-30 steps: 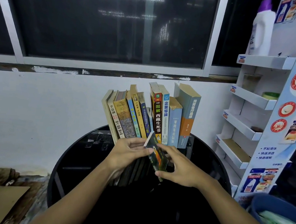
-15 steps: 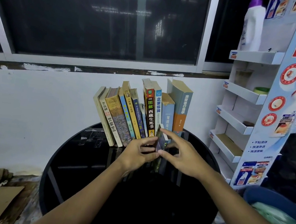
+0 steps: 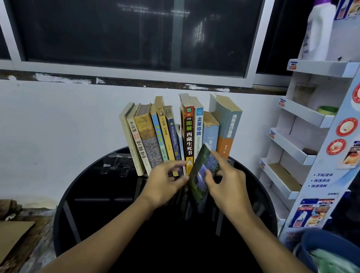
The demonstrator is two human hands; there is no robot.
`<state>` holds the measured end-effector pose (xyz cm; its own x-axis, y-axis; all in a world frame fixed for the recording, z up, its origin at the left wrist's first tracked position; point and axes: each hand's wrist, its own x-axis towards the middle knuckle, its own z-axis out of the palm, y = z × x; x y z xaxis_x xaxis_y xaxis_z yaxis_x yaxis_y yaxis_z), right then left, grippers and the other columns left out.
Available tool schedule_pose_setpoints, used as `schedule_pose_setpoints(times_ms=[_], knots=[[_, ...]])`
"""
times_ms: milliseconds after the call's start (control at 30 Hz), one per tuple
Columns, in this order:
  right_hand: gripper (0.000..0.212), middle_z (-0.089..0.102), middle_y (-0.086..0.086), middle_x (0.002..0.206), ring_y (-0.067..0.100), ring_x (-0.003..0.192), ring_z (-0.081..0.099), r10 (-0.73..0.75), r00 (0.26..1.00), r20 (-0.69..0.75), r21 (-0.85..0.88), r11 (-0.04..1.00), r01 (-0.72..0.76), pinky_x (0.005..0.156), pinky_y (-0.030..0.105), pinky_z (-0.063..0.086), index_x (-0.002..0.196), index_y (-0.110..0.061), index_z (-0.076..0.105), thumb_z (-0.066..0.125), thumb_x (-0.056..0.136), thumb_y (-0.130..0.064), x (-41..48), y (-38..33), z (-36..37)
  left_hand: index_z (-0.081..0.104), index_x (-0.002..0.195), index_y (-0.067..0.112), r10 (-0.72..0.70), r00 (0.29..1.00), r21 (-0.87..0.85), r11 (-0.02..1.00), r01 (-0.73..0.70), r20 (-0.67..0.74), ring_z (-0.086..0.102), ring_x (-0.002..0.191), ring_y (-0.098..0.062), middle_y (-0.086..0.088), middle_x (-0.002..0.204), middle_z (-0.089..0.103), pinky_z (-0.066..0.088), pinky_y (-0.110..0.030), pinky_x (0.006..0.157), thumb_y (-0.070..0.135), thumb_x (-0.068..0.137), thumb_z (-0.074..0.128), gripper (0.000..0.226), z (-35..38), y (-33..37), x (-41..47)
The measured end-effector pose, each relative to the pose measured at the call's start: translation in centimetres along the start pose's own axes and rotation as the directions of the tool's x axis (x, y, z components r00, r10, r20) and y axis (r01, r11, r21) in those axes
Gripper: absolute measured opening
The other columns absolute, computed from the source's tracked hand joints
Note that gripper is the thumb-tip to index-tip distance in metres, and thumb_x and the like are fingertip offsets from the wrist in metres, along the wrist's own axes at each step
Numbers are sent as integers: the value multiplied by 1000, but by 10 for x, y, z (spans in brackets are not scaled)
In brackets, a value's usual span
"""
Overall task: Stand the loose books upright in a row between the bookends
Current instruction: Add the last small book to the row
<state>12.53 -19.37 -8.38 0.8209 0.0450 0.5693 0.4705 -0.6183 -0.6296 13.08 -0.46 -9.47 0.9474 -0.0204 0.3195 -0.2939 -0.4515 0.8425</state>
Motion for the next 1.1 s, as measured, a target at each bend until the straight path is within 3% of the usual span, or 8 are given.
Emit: schedule_pose_setpoints(times_ms=[100,200,333,467,567,667,833,1100], knots=[[54,69,-6,92,-9,75,61,-39,998,-43,22,999,40,73,-7,37,144,-22,53,68,93,-15,6,-19,-15,70,125,28,171,957,198,972,-125,-234,52,126,-9,10,130,62,33,-16,108,22,93,73,33,-27,10,14],[54,68,-8,90,-6,80,60,-100,991,-90,15,995,102,75,-8,36,143,-21,54,70,91,-14,15,-37,-27,67,127,34,325,878,392,903,-177,-351,38,136,-10,14,139,54,24,-34,109,26,91,74,37,-48,20,32],[55,71,-2,88,4,75,66,-177,979,-99,10,984,179,82,14,53,145,-21,52,67,92,-14,28,-57,-36,62,132,44,432,846,602,779,-175,-313,19,152,-15,14,156,39,14,-51,109,31,88,75,47,-63,28,54],[55,68,-6,88,-5,71,61,-254,963,-90,-11,967,254,79,-1,43,146,-21,50,66,93,-14,42,-75,-38,62,131,47,443,868,761,636,-129,-222,11,156,-20,9,161,34,13,-61,111,40,89,74,44,-66,30,73],[55,71,-1,107,3,92,64,-247,965,-84,1,969,248,83,-4,37,147,-19,48,64,95,-14,53,-84,-36,64,128,48,394,903,812,576,-98,-171,8,157,-22,8,162,32,12,-66,111,45,89,72,40,-64,30,82],[54,65,-8,101,3,87,63,-266,960,-87,7,964,267,79,-4,41,146,-18,50,64,95,-12,65,-94,-35,67,124,48,375,911,823,562,-79,-169,9,156,-21,9,163,30,10,-67,111,46,90,71,34,-62,29,83],[54,70,1,97,18,77,69,-283,954,-96,-23,959,282,76,37,58,145,-20,50,64,94,-12,86,-101,-26,65,126,48,386,899,826,561,-53,-204,5,157,-25,7,165,26,9,-66,111,46,87,74,40,-66,26,85],[53,70,4,101,12,81,64,-313,946,-83,-75,949,307,77,29,56,145,-15,50,64,94,-10,105,-111,-9,61,130,46,355,906,795,605,-35,-230,6,156,-28,6,164,26,7,-71,112,47,89,73,43,-69,18,88]])
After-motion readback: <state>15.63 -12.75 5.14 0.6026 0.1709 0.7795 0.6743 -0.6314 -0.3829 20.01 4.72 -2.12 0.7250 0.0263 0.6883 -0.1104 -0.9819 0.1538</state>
